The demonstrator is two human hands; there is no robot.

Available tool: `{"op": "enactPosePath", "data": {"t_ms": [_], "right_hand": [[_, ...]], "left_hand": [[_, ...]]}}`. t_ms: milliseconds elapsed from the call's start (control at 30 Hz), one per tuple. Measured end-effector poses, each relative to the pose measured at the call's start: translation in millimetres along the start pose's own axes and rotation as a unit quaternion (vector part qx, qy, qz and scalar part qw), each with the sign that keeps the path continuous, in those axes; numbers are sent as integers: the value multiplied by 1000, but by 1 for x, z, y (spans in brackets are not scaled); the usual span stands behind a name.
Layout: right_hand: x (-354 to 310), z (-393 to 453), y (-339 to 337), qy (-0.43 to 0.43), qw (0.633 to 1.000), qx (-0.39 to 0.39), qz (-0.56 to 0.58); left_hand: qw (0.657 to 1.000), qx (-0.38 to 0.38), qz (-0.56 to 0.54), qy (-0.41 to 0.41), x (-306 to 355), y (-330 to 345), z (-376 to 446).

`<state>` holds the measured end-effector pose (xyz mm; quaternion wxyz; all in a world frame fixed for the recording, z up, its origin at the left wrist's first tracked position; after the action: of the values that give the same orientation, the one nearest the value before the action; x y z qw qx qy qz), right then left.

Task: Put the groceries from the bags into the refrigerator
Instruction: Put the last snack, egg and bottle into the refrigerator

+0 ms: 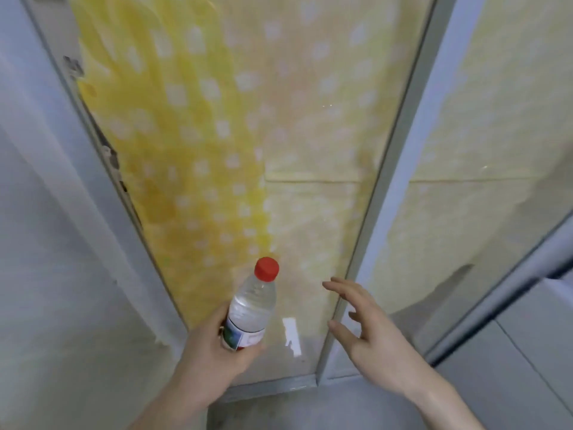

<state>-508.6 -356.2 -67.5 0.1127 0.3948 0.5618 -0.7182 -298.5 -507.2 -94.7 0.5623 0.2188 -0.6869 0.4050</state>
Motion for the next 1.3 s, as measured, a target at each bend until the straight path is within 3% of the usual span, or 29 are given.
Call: {"op": "enactPosePath", "data": {"t_ms": [233,567,767,1300], "right_hand": [[26,-25,-83,113,983,133,-61],[61,-135,-201,245,913,299,-129],[94,-185,-262,262,882,362,-148],[185,-260,-392,301,833,432,-170]], "left_hand": [[979,-190,0,73,51,91,89],[913,-376,-18,156,144,259,102],[882,-417,-24,219,204,354,81],[827,-463,-24,317,323,555,48]]}}
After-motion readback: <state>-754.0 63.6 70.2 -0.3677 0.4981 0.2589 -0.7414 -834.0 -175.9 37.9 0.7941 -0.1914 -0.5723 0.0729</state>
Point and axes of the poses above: each hand's wrist, its own z-axis towards the middle knuckle, its own y-axis out of the palm, x = y × z, the point moved 7 cm from there along z, towards the middle knuckle, and after that the axes turned 7 degrees about -z, right-handed, at the moved point
